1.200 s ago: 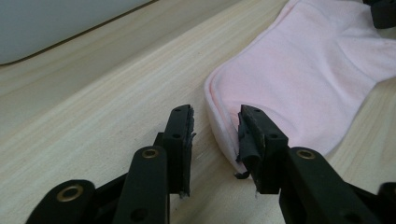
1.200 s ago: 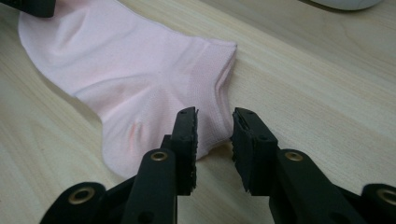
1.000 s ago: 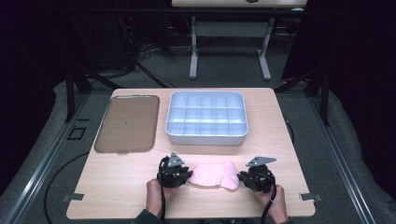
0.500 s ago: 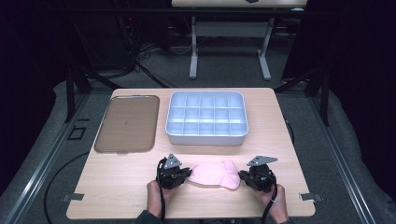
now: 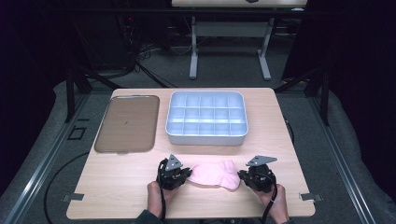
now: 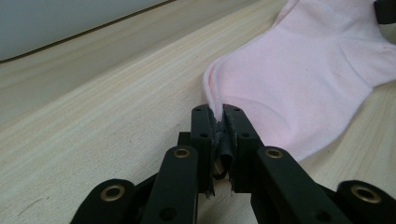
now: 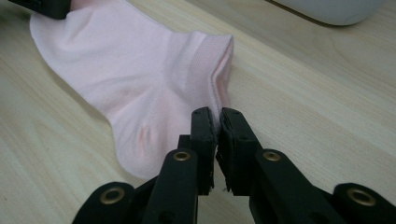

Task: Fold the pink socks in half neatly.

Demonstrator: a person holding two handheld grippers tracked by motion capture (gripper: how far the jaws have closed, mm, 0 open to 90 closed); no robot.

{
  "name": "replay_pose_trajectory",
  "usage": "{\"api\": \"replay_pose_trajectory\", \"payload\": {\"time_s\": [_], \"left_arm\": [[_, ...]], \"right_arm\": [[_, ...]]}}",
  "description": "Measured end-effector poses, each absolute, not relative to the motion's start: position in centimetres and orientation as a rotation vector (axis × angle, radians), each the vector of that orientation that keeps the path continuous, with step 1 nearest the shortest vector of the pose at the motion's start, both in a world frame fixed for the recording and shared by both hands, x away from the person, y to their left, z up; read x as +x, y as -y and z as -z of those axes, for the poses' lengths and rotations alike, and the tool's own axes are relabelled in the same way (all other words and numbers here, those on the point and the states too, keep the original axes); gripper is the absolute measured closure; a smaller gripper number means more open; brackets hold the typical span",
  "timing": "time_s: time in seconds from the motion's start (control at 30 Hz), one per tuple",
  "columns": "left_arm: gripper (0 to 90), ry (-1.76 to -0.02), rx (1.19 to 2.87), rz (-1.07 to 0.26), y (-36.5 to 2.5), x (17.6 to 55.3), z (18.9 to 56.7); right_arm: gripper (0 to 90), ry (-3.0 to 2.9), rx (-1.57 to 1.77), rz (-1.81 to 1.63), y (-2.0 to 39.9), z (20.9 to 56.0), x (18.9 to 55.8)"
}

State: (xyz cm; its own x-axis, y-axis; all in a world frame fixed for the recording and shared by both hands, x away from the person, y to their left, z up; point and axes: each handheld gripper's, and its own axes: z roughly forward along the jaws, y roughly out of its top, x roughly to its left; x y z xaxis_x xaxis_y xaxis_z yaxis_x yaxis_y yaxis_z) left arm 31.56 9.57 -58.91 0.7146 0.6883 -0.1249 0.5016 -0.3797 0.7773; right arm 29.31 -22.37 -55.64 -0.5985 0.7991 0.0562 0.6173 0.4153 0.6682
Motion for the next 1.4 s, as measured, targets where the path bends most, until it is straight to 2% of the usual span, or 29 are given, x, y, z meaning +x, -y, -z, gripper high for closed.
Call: {"api": "replay_pose_trajectory", "payload": {"time_s": [0.5, 0.83, 0.87, 0.9, 0.97, 1.1, 1.27, 1.3, 1.4], "left_arm": [[82.7, -0.919, 2.048, -0.241, -9.8, 31.9, 59.0], [79.8, -0.936, 2.040, -0.245, -9.9, 31.8, 58.9], [70.3, -0.943, 2.037, -0.268, -9.8, 31.7, 58.9], [70.3, -0.937, 2.044, -0.278, -9.9, 31.7, 58.9], [61.7, -0.933, 2.020, -0.267, -10.1, 31.5, 58.8], [59.1, -0.906, 1.981, -0.272, -10.6, 31.2, 58.6], [62.3, -0.912, 1.975, -0.286, -10.6, 31.0, 58.6], [67.2, -0.897, 1.985, -0.282, -10.5, 31.0, 58.6], [73.0, -0.896, 1.998, -0.283, -10.4, 31.0, 58.7]], "right_arm": [[83.2, -2.417, 1.175, -0.987, 21.3, 53.4, 28.8], [83.5, -2.445, 1.157, -0.984, 20.2, 53.4, 29.1], [83.6, -2.456, 1.139, -1.003, 19.7, 53.2, 29.1], [83.6, -2.456, 1.139, -1.003, 19.7, 53.2, 29.1], [83.8, -2.464, 1.112, -0.995, 19.1, 52.9, 29.2], [83.8, -2.459, 1.110, -0.986, 19.0, 52.7, 29.4], [83.8, -2.460, 1.096, -0.982, 19.1, 52.3, 29.4], [83.8, -2.455, 1.085, -0.980, 19.0, 52.0, 29.3], [83.7, -2.460, 1.076, -0.976, 18.8, 51.8, 29.3]]}}
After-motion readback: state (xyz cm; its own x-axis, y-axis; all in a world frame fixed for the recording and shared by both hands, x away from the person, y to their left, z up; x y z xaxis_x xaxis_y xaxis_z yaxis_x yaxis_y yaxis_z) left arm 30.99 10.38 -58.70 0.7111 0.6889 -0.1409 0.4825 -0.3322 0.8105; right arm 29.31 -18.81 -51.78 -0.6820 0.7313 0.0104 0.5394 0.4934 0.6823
